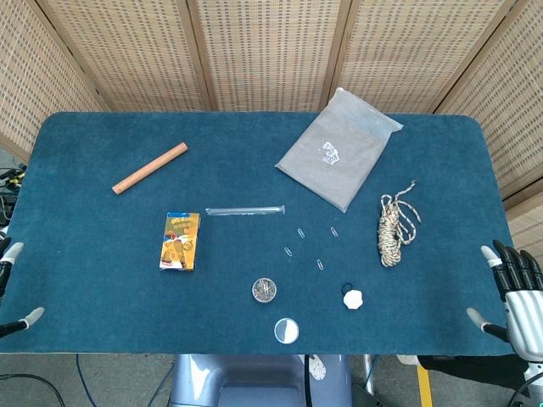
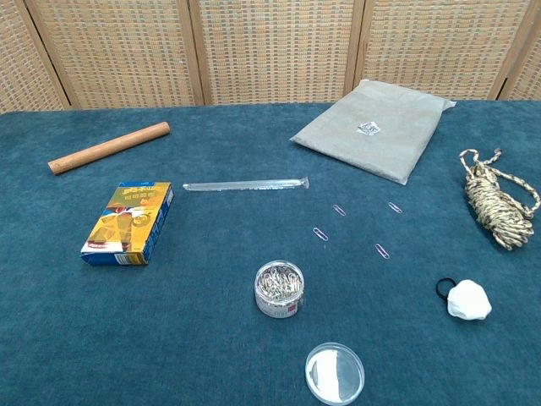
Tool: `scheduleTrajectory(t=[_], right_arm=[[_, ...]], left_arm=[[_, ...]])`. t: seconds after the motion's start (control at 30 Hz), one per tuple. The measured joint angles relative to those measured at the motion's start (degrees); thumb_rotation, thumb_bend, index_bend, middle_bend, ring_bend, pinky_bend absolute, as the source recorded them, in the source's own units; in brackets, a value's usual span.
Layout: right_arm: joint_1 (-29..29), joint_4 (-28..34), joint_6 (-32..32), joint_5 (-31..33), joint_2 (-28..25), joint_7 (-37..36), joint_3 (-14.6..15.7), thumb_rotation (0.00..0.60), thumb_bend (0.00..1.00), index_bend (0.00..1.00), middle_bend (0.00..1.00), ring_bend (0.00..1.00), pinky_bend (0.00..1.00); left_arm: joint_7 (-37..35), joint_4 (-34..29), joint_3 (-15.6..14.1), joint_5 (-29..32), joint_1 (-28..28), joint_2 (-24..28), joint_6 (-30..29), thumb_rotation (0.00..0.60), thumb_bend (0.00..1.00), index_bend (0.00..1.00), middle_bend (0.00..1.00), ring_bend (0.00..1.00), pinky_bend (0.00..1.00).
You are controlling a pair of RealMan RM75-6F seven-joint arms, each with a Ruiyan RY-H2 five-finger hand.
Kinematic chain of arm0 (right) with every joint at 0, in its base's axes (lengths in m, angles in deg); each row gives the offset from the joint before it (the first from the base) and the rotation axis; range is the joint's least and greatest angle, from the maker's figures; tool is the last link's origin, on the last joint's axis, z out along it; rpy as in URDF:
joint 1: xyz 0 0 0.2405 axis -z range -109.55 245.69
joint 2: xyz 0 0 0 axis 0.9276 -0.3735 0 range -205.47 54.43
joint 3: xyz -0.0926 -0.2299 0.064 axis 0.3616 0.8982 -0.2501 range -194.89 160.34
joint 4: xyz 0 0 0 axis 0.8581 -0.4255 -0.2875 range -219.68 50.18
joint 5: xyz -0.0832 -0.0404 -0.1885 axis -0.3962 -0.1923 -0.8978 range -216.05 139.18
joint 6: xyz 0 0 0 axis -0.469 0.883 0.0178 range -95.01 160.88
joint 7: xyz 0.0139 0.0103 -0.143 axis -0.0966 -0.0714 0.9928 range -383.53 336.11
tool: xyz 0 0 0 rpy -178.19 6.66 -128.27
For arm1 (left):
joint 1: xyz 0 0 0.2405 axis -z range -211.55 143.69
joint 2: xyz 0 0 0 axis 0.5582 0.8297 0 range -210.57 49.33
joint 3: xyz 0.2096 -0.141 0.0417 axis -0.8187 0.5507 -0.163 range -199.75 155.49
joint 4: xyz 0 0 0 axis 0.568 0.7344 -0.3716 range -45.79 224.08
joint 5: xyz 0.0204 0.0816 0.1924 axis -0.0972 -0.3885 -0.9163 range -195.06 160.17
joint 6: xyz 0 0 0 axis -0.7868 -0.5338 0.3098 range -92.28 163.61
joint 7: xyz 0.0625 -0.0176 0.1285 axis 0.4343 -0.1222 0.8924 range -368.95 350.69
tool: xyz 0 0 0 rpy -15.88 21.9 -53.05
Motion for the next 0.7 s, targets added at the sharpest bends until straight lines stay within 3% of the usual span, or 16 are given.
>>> scheduleTrajectory(t=[0.33, 0.53, 0.7], right_arm=[[-1.44, -0.34, -2.38, -0.37, 0.5, 0.07, 0.08, 0.6, 0.0, 0.01, 0.0, 0.0, 0.0], [-6.15, -0.85, -6.48, -1.19, 0.9, -0.48, -1.71, 0.6, 0.0, 0.23, 0.0, 0.0, 0.0], [-12.0, -1.43, -12.31, -1.55, 1.51, -0.98, -4.15, 0.6, 0.05, 0.32, 0.0, 0.0, 0.0]], left_arm=[[-0.11, 0.01, 0.18, 0.2, 0.03, 0.03, 0.02, 0.6, 0.0, 0.0, 0.0, 0.0, 0.0], [0.65, 0.05, 0.69, 1.47, 0.48, -0.31, 0.82, 0.6, 0.0, 0.0, 0.0, 0.0, 0.0], [2.04, 0.03, 1.11, 2.48, 1.04, -0.88, 1.74, 0.6, 0.0, 0.0, 0.0, 0.0, 0.0]])
